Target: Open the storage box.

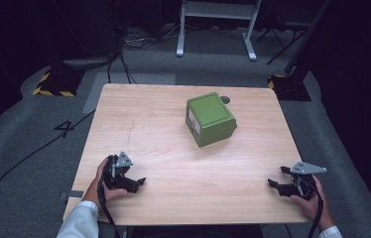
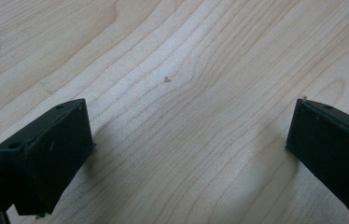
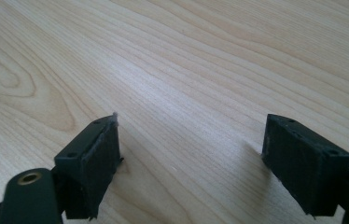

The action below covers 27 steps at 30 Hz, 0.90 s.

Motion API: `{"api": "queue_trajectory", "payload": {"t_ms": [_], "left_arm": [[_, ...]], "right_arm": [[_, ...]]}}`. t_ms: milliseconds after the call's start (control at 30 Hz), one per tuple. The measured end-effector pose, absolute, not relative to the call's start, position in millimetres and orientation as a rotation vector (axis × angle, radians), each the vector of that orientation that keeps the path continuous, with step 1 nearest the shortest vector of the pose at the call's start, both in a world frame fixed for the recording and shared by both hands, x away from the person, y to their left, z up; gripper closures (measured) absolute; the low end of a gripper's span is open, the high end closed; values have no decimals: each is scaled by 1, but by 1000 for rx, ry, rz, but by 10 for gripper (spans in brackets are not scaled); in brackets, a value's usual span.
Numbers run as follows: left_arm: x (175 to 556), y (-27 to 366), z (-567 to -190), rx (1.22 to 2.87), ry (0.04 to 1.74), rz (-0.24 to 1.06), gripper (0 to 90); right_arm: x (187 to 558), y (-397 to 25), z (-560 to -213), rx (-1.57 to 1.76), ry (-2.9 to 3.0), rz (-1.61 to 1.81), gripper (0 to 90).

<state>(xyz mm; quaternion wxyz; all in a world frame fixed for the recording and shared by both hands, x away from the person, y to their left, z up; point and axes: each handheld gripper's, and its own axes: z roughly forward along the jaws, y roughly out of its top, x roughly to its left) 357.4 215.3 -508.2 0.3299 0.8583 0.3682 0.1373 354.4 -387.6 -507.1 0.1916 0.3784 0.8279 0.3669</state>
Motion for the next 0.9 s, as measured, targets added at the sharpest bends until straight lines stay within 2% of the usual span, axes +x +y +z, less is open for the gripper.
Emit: {"api": "queue_trajectory", "payload": {"t_ms": [167, 533, 900], "left_arm": [[358, 217, -508, 2253, 936, 350, 5], [358, 218, -508, 2256, 926, 341, 5], [358, 218, -508, 2258, 921, 343, 5]], "right_arm": [[356, -388, -507, 1084, 2321, 1026, 167], [367, -392, -503, 1146, 2285, 1039, 207], [419, -381, -465, 1114, 2235, 1062, 246]]}}
